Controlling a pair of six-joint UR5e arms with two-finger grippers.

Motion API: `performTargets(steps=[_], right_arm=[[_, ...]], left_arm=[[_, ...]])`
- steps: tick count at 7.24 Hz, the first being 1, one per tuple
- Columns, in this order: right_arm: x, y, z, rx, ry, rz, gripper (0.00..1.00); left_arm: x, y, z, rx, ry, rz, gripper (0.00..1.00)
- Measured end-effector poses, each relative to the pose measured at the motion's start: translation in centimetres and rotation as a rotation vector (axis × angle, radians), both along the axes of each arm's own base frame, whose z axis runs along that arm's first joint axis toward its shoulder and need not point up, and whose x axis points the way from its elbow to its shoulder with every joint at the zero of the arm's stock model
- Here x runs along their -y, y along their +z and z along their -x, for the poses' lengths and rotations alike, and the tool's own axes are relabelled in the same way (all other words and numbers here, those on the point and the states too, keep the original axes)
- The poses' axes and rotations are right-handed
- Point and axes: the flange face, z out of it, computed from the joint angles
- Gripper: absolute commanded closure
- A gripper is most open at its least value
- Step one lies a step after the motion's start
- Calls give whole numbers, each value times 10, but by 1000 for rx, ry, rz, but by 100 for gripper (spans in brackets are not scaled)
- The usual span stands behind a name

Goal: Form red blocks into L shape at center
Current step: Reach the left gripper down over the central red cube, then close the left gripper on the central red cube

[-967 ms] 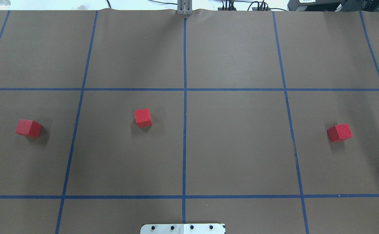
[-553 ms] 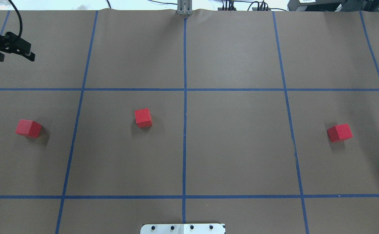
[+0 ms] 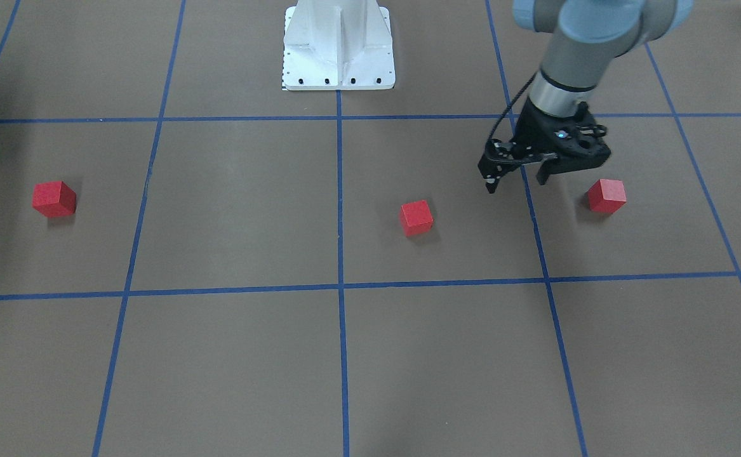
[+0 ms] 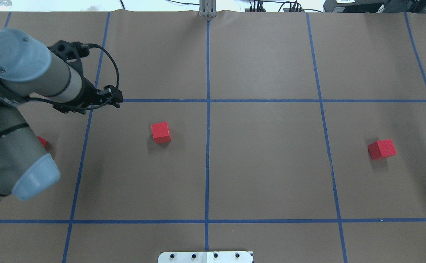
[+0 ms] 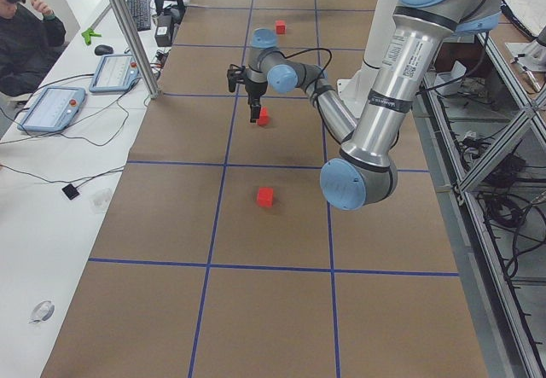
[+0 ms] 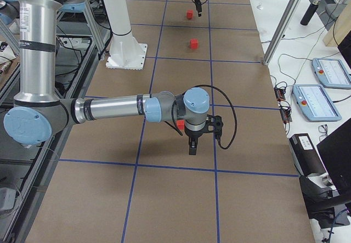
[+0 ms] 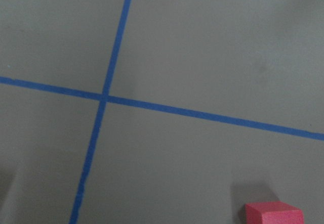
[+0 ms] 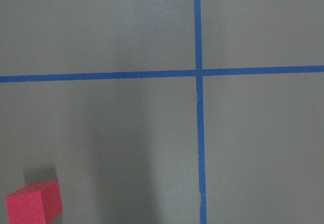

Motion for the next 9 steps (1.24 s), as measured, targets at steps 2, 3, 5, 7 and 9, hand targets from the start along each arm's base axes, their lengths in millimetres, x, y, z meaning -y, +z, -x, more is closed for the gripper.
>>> performTargets(steps=[2, 3, 5, 7, 9], right_arm=[[0, 0, 0, 0, 1, 1, 1], [0, 0, 0, 0, 1, 1, 1], [0, 1, 0, 0, 0, 2, 1], [0, 2, 0, -2, 0, 3, 1], [1, 2, 0, -2, 0, 3, 1]], left_arm=[[-18, -29, -80, 28, -11, 22, 0], [-12, -40, -106, 53, -10, 36, 0], [-8, -44, -132, 78, 2, 45, 0], [-2, -38, -146, 79, 9, 41, 0], [5, -28, -156, 73, 11, 30, 0]])
